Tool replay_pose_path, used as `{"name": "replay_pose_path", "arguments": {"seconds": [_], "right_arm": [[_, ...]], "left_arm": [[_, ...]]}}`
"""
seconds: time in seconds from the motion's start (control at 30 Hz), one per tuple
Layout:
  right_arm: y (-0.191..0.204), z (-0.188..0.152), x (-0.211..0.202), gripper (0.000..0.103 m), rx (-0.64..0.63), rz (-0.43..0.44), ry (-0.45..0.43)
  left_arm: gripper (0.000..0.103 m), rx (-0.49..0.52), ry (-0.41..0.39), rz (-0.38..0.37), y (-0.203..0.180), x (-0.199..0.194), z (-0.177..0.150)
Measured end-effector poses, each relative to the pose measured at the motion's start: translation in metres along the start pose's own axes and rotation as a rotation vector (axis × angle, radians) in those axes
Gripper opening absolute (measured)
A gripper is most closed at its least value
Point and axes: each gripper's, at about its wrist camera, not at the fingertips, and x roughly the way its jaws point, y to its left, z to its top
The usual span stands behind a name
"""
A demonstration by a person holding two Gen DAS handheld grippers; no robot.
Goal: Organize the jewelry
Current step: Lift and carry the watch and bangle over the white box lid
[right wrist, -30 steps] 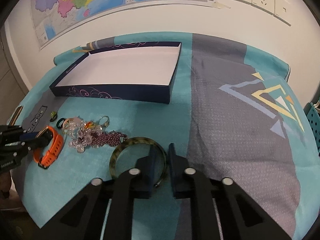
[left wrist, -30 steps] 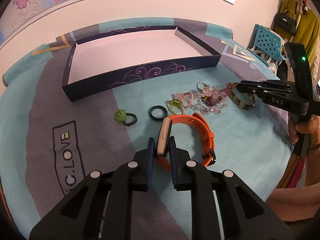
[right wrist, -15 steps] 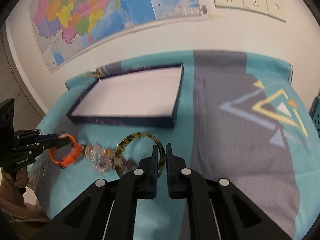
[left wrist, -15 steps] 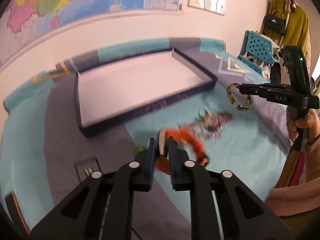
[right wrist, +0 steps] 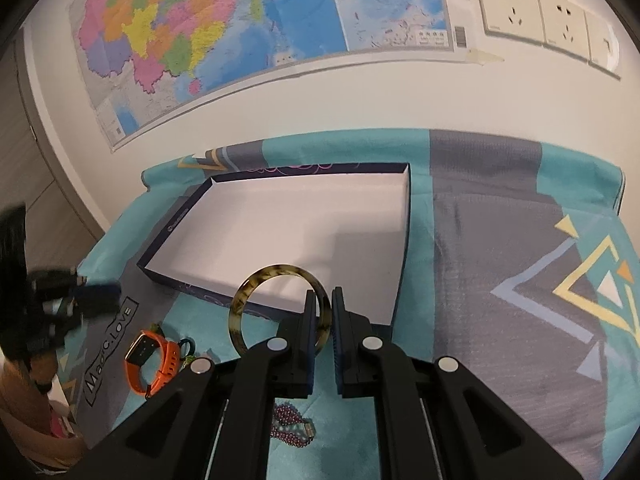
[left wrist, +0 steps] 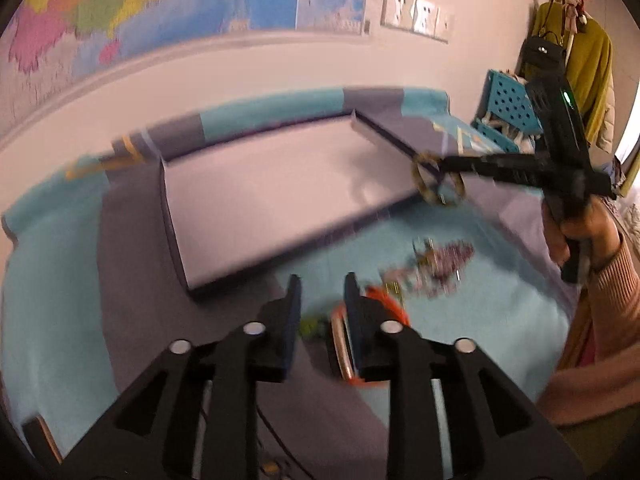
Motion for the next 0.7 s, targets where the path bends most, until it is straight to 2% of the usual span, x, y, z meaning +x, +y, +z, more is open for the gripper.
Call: {"name": "replay_pose_path", "arguments": {"seconds": [0.1,0.2,0.33,0.4,0.47,0.53,0.63,0.7], "right_arm": [[0.0,-0.001,0.003,0.006,0.005,0.003,0.002],[0.003,-0.002,0.003,0.006,-0.002,0.007,0.0],[0.006,-0.004,0.003,0.006,-0.003,0.013,0.001],[0.007,-0.006,0.004,0.006,-0.003,0.015,0.007],[0.007,-0.007,0.005,0.006,-0.002,0.017,0.012],[0.007,-0.008,0.005,0.006,-0.001,0.018,0.015],[0.006,-0.008,0.004,0.006,0.0,0.019,0.014],[0.007,-0.005,0.005,0.006,-0.004,0.02,0.012]], "left_arm": [[0.028,-0.047,0.06,-0.036,-0.002,0.006,-0.022],[0.031,-0.077,0.103,-0.01,-0.008,0.012,-0.04],[0.032,-0.13,0.103,-0.017,-0.007,0.015,-0.047],[0.031,-0.143,0.11,-0.02,-0.007,0.019,-0.047],[0.018,-0.135,0.114,-0.002,-0.009,0.022,-0.045],[0.013,-0.11,0.116,0.015,-0.009,0.023,-0.042],[0.013,-0.051,0.104,0.071,-0.01,0.02,-0.037],[0.013,-0.035,0.093,0.058,-0.008,0.017,-0.03]]}}
